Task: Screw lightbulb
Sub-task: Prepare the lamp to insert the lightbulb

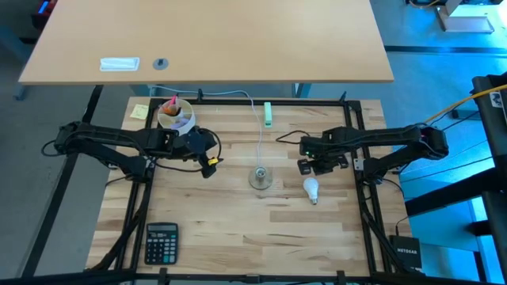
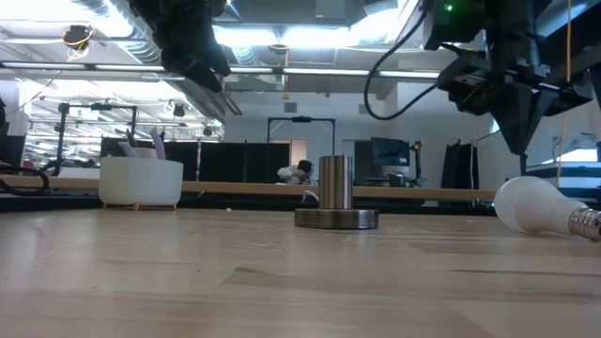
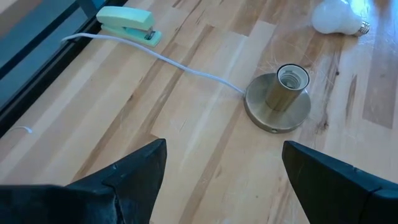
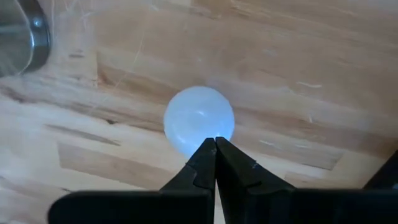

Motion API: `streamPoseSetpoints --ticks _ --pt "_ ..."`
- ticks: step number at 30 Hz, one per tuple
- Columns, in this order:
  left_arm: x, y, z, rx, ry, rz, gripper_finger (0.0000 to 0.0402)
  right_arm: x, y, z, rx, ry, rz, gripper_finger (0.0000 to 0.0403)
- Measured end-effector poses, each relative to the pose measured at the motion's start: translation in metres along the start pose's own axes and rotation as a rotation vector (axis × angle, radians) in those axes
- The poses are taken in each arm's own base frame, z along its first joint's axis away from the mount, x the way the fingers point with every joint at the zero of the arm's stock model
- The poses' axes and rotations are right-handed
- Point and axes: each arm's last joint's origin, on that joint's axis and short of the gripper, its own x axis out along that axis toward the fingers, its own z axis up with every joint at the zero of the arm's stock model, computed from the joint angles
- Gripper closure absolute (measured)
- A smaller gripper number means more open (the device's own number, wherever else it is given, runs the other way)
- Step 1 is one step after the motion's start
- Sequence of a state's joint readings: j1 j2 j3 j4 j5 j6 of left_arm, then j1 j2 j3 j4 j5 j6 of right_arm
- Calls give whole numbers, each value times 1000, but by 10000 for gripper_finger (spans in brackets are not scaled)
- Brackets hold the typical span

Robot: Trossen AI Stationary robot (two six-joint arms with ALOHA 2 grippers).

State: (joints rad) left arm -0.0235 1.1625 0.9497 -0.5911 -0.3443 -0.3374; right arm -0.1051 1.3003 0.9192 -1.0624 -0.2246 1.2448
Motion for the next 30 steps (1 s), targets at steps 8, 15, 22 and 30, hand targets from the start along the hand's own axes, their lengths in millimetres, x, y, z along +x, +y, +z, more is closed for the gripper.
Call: streamPoseSetpoints --ticks 8,15,22,30 --pt "0 0 0 -7 0 0 92 0 1 1 -25 -25 8 393" --pt "0 0 0 -7 0 0 92 0 2 2 -11 -13 23 392" --pt "0 0 0 -7 1 0 92 0 3 -4 3 67 36 308" --pt "0 0 -1 -14 6 1 92 9 10 -45 13 51 -25 146"
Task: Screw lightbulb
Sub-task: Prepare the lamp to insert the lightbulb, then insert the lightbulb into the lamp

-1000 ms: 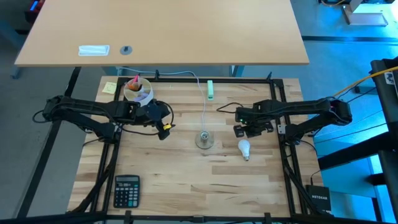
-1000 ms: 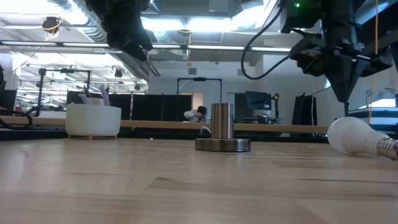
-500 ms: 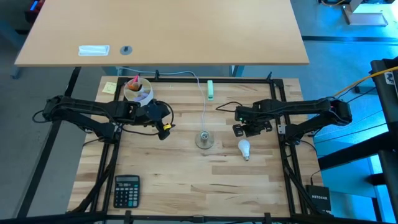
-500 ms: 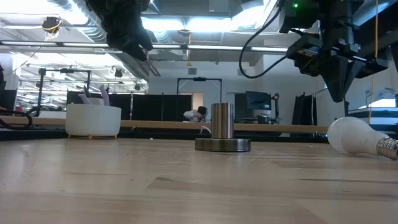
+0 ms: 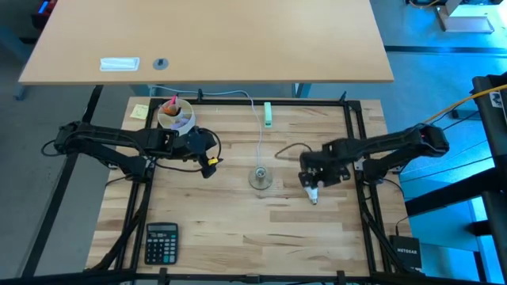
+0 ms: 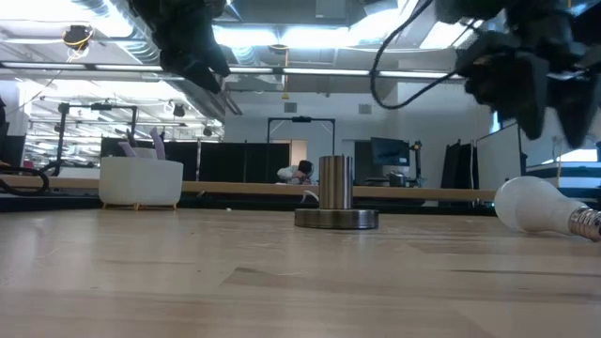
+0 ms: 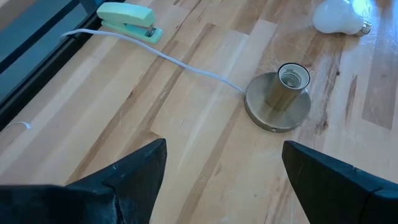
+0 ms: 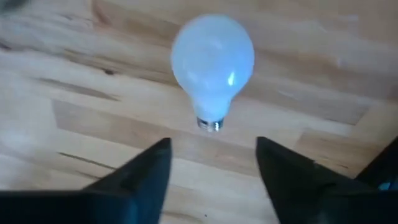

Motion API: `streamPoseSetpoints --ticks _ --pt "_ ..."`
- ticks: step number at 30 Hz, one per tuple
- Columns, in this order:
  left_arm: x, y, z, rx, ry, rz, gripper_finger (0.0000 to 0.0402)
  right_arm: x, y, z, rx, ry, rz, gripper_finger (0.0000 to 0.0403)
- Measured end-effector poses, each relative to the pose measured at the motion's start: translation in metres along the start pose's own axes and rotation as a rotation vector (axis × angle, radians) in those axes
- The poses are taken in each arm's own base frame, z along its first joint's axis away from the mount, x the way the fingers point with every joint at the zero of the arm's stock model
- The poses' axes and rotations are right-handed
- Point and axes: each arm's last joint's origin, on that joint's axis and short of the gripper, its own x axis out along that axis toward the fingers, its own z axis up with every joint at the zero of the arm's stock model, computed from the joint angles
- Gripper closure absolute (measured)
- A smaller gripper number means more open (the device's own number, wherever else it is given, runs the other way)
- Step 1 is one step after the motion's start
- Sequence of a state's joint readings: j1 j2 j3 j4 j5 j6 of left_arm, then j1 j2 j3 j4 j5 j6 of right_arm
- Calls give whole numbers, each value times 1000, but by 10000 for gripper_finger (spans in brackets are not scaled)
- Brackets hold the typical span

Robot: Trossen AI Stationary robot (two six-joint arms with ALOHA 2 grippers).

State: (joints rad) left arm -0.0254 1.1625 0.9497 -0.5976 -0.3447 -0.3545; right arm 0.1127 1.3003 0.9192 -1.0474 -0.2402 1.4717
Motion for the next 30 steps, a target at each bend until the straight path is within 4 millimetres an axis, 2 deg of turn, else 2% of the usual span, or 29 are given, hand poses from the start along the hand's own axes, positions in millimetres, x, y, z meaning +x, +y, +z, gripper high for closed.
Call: streamPoseSetpoints --ticks 4,7,12,20,30 --pt "0 0 0 11 0 0 92 5 2 -18 15 -99 -4 93" --pt "1 0 0 25 1 2 92 9 4 -23 31 -172 4 77" --pt "2 -1 0 23 7 3 92 24 6 -21 79 -183 -26 83" --pt "2 0 0 17 7 4 92 51 23 -16 53 -161 -31 95" --pt "2 0 -3 8 28 11 92 55 17 -16 74 -172 -117 95"
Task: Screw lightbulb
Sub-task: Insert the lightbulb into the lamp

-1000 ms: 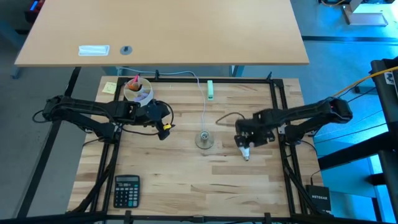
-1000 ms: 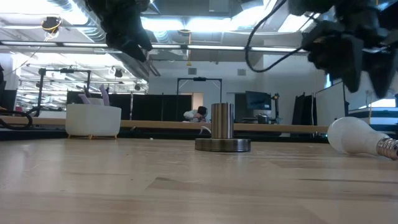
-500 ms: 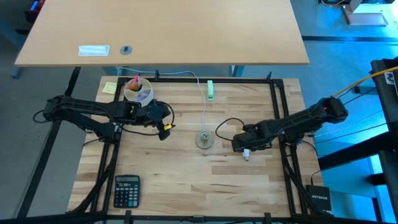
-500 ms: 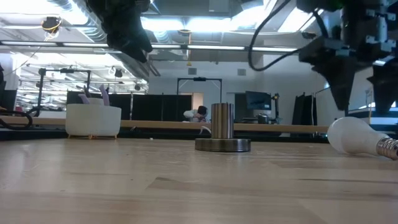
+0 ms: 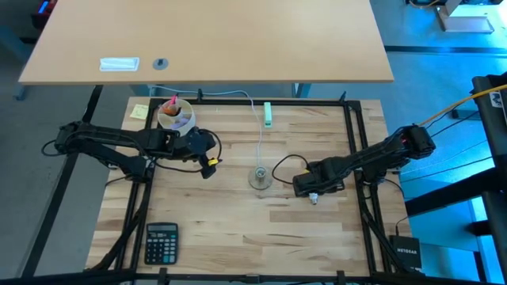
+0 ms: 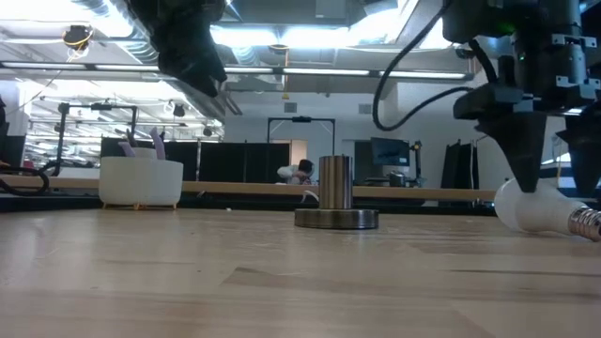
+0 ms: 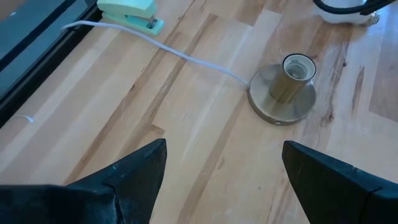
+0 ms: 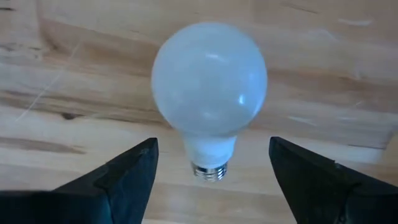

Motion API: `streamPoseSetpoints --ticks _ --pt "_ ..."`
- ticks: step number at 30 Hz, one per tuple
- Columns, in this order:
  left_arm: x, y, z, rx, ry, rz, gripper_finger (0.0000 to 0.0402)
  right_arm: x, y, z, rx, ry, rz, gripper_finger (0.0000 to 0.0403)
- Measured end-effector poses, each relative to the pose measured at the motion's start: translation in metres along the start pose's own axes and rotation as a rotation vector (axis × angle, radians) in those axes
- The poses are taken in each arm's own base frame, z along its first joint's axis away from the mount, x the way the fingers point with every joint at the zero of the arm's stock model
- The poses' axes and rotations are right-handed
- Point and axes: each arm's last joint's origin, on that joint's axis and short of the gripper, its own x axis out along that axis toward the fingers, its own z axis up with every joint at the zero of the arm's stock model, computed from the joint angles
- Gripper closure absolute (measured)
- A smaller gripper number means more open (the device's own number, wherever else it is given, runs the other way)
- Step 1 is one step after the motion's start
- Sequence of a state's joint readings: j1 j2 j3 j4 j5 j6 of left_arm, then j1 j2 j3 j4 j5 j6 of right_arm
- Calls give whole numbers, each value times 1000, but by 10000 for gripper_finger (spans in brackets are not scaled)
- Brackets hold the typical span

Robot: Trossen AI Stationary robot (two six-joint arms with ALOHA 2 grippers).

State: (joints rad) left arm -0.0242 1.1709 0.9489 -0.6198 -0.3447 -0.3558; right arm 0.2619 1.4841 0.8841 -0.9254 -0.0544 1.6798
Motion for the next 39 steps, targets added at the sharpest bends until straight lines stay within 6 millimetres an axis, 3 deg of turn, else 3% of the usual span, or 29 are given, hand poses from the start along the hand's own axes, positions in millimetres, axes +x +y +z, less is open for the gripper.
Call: streamPoseSetpoints --ticks 8,23,39 --pt "0 0 0 3 -1 0 92 20 -8 1 10 26 12 95" --pt "0 0 0 -4 -2 -1 92 32 -8 3 18 -2 88 95" --pt "0 0 0 -22 -1 0 92 39 -8 4 17 -24 51 95"
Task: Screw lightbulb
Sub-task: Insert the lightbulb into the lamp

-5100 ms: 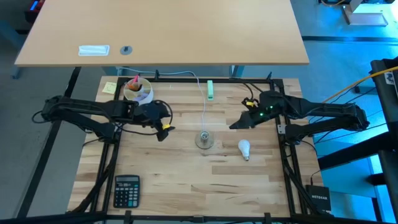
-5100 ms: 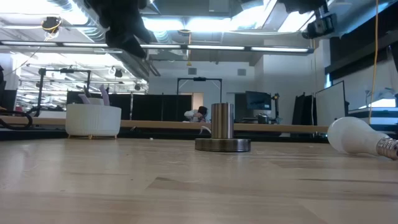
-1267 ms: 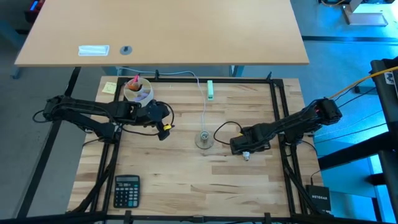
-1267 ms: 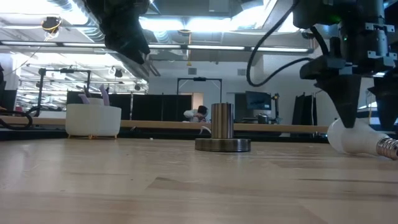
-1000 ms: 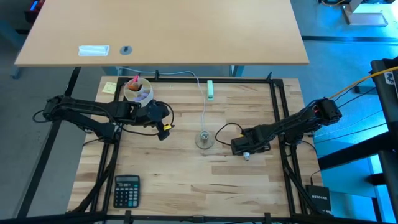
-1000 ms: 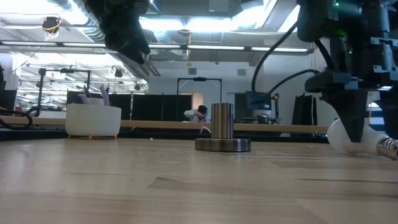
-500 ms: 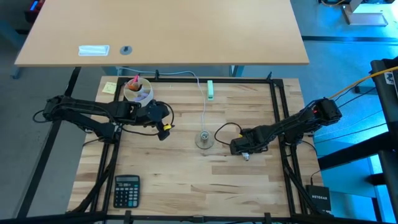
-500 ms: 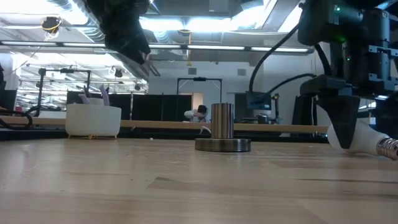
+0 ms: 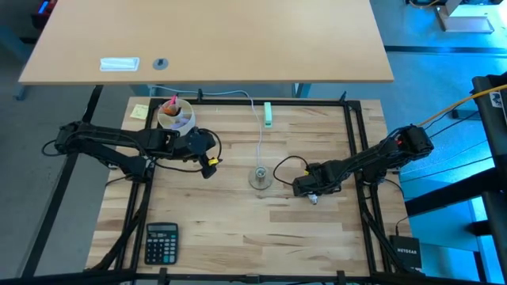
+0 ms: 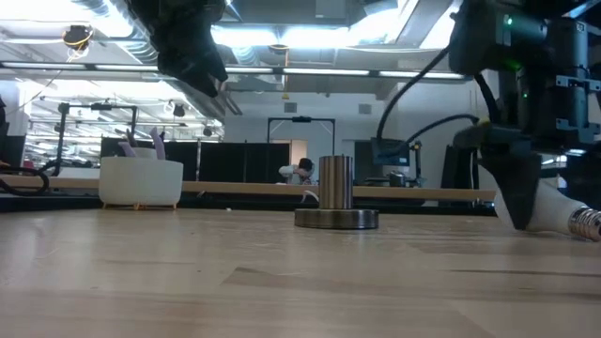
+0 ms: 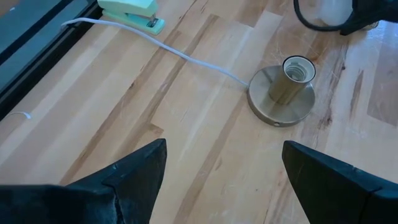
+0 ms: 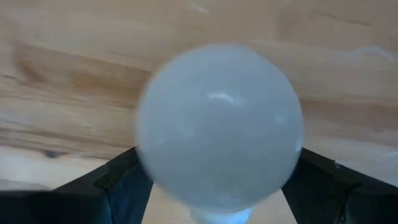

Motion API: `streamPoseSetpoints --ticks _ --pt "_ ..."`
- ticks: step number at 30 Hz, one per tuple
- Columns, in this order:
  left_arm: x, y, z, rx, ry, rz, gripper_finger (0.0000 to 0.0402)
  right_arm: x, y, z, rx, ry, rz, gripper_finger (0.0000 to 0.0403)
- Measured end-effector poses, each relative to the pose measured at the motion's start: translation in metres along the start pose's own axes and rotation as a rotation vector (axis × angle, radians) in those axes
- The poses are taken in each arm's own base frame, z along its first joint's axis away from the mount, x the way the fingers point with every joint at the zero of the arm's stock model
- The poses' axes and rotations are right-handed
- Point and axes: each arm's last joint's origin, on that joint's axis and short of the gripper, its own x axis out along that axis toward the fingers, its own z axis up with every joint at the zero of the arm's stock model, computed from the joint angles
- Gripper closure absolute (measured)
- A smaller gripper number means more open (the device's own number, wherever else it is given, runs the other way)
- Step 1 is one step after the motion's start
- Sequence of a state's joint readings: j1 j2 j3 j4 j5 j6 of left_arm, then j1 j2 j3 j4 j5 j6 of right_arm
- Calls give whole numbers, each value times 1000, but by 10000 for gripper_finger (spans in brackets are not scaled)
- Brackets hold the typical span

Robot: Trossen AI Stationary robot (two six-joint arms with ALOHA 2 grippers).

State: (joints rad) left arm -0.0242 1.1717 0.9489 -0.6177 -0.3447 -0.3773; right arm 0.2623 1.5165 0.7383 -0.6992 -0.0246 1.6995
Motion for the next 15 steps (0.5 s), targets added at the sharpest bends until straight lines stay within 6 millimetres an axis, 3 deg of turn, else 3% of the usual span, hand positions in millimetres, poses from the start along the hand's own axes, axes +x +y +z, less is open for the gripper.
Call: streamPoseSetpoints --ticks 9,15 --pt "0 0 0 -13 0 0 92 3 0 -3 -17 20 -20 97" --pt "0 0 0 -16 0 0 92 3 0 -3 -17 22 -23 140"
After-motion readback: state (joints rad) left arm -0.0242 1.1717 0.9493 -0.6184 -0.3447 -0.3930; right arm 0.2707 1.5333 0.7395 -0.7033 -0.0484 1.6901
